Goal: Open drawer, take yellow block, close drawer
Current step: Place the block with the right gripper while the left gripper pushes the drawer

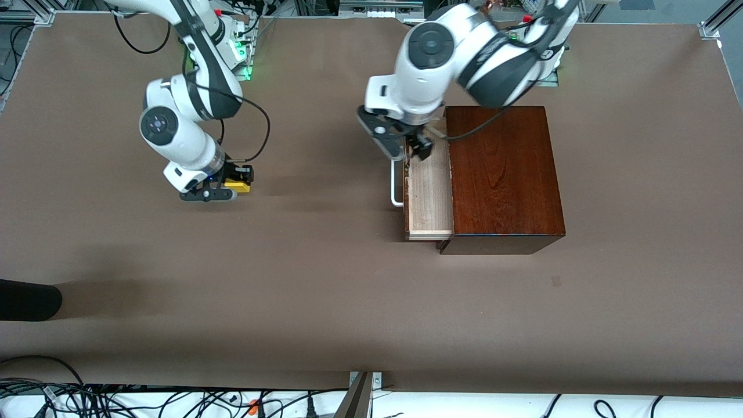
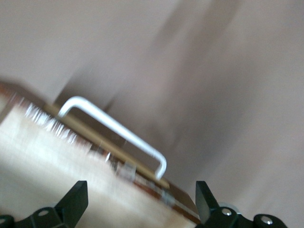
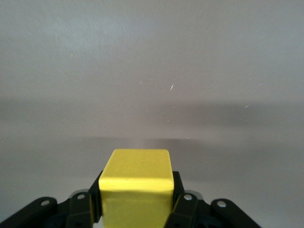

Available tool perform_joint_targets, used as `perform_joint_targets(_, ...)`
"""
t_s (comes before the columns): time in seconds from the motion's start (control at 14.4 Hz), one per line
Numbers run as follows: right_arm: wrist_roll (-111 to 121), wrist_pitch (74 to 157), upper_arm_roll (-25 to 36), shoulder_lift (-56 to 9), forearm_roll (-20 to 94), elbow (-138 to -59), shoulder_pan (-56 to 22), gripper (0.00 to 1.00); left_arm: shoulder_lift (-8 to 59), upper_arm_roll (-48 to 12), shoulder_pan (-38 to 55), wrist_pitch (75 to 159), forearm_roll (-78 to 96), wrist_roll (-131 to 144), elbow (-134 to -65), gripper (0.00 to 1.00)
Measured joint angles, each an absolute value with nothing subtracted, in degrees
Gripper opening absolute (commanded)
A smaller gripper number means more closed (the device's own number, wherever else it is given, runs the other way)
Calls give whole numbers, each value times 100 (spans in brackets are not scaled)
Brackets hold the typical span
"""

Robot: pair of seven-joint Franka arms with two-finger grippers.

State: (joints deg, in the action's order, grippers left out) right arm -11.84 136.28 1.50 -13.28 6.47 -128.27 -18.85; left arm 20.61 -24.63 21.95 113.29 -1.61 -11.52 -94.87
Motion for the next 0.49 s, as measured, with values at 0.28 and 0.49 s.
perform_joint_targets(0.28, -1045, 13917, 93, -1750, 941, -12829, -1887, 0, 2567, -2439, 2260, 12019, -243, -3580, -9394, 100)
perform_joint_targets(0.49, -1037, 14080, -90, -1872, 1243, -12835, -1892, 2, 2875, -2373, 2237, 12291, -246, -4817, -9376, 100)
